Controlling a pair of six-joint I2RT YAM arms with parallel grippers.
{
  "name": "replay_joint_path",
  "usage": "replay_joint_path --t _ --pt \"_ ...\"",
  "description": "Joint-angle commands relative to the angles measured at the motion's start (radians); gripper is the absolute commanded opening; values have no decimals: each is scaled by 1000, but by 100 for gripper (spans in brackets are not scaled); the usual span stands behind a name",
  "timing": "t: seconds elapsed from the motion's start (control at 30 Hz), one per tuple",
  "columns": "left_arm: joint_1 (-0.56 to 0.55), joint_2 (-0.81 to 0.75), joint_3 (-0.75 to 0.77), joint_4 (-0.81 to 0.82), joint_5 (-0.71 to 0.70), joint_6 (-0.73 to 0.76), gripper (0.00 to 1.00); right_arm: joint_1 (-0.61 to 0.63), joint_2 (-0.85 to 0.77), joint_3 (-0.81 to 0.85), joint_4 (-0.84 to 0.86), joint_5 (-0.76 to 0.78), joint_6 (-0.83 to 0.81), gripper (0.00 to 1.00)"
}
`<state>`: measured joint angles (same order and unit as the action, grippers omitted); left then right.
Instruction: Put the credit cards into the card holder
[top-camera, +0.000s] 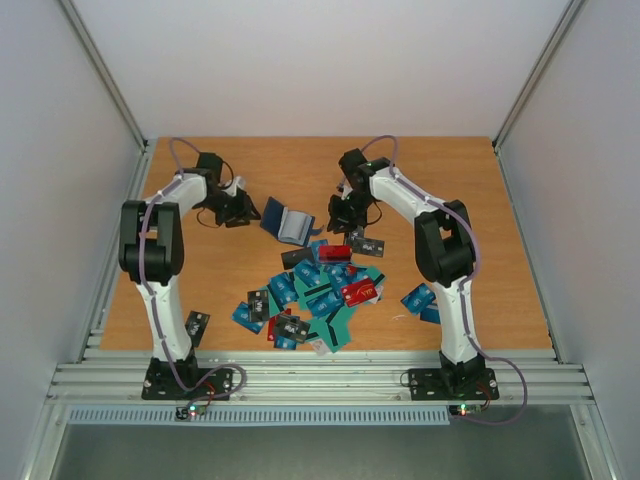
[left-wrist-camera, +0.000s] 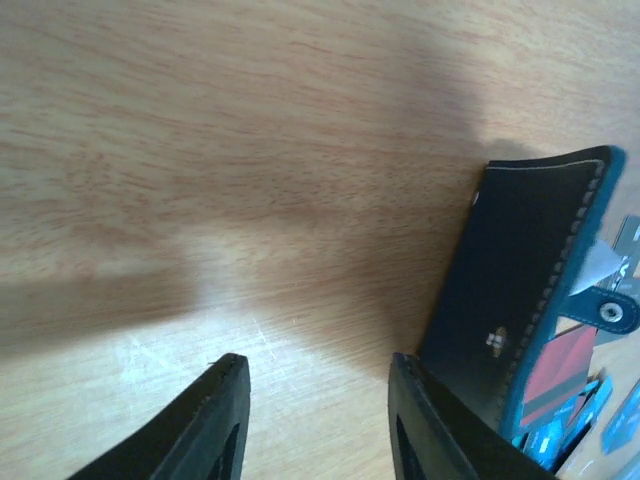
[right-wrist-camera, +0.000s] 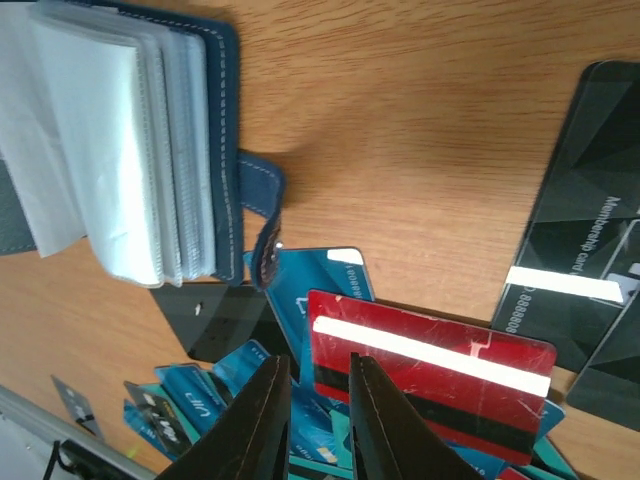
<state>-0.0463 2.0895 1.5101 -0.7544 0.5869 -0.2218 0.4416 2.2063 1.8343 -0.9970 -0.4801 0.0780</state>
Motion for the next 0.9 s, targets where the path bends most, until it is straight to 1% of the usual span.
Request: replay_joint_path --t 0.0,0.07,0.17,0.37,0.6,0.7,0.87 --pt "23 -111 -5 12 -113 -15 42 -2 19 36 -43 64 -1 18" --pt "29 -112 7 1 -135 -5 42 -4 23 36 -46 71 -4 18" --pt "28 -56 49 -40 -85 32 40 -9 49 53 -52 83 -1 16" --pt "9 18 71 -31 -58 15 38 -10 113 106 -71 76 5 15" --pt "-57 41 116 -32 14 36 38 -10 171 145 -46 21 6 14" --pt "-91 38 135 -41 18 39 38 -10 196 178 -40 -17 8 14" --pt "-132 41 167 -59 -2 16 38 -11 227 232 -48 -37 3 14"
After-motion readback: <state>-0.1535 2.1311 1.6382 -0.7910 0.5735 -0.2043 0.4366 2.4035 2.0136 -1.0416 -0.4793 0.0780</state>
